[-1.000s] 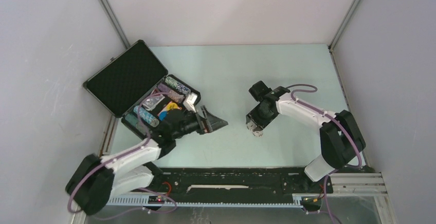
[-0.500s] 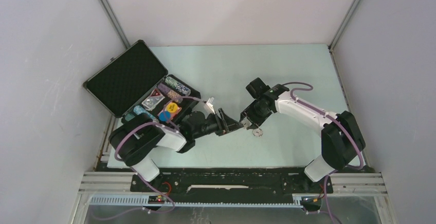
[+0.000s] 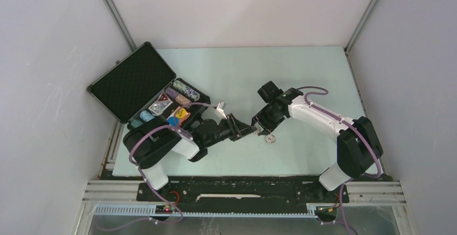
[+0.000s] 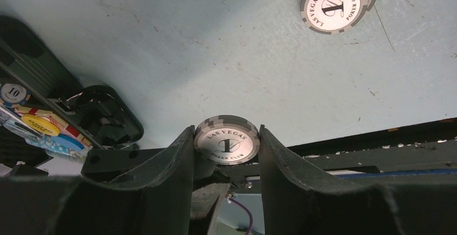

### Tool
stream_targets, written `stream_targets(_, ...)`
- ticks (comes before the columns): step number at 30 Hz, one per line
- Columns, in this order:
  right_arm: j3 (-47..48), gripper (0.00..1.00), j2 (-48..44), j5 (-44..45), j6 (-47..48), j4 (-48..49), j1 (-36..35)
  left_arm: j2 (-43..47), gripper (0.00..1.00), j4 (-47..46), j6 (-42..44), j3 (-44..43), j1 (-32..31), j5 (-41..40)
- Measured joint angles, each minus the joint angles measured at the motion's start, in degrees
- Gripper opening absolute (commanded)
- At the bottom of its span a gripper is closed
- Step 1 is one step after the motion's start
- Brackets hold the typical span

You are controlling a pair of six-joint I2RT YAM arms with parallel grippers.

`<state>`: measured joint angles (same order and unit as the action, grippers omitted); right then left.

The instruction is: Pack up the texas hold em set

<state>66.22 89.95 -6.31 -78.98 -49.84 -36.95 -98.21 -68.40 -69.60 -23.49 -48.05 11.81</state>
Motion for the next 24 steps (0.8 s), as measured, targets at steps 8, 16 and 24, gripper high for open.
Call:
stream_targets(8, 0.3, 0.00, 0.0, 0.2, -1.1, 0.0, 0.0, 0.0, 0.10, 1.3, 0.2, 0.0, -0.1, -1.6)
stream_targets(16, 0.3, 0.44, 0.0, 0.5, 0.0, 0.8, 0.0, 2.4, 0.00, 6.6, 2.7, -0.9, -0.1, -2.2)
stream_targets(24, 0.3, 0.87, -1.8, 0.2, 6.1, 4.7, -0.3, 15.1, 0.00, 22.4, 13.9, -2.2, -1.0, -5.1)
